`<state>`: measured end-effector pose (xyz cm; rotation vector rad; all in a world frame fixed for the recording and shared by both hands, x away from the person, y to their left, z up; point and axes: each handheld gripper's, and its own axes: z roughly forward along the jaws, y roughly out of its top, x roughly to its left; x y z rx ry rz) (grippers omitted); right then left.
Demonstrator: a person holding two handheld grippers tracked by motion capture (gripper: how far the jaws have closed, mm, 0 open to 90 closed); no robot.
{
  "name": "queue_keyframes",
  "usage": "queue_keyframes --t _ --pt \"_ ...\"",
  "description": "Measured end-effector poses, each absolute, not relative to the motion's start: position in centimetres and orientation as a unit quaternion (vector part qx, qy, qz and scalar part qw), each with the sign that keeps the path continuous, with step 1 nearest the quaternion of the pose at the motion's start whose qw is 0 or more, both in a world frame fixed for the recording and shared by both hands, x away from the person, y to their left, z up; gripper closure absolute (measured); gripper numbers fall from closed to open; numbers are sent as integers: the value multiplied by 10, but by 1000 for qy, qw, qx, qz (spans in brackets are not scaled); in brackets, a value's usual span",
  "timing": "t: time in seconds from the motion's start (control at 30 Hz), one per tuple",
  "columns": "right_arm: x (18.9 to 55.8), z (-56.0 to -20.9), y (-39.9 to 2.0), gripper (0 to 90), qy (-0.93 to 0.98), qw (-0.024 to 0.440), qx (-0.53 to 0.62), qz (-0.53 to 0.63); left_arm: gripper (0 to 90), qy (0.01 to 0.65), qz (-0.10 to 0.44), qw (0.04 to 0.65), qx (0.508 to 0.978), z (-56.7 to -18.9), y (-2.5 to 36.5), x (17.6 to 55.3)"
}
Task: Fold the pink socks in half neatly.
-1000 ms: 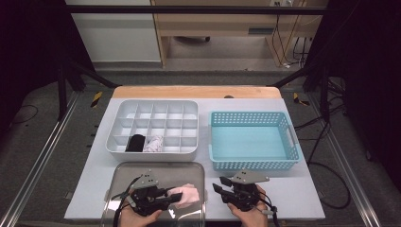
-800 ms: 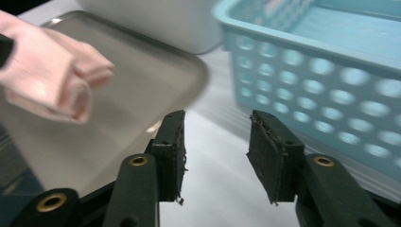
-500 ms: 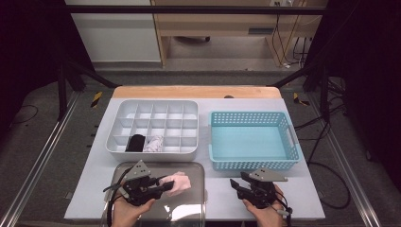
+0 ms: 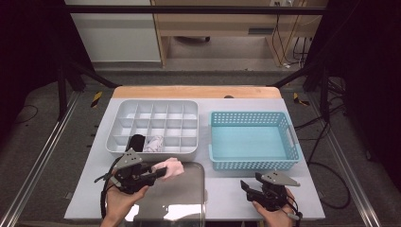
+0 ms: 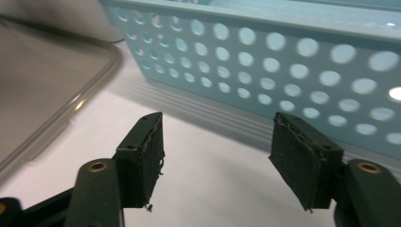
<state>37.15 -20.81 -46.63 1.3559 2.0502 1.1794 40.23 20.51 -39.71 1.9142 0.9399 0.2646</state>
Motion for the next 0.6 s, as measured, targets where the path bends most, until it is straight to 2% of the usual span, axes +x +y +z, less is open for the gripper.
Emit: queue_keyframes --t 0.2,0.6 --pt "372 -471 -217 286 729 215 496 420 682 393 124 477 776 -388 213 413" --pt "374 -473 -218 277 729 213 499 418 681 402 148 475 768 -368 214 436"
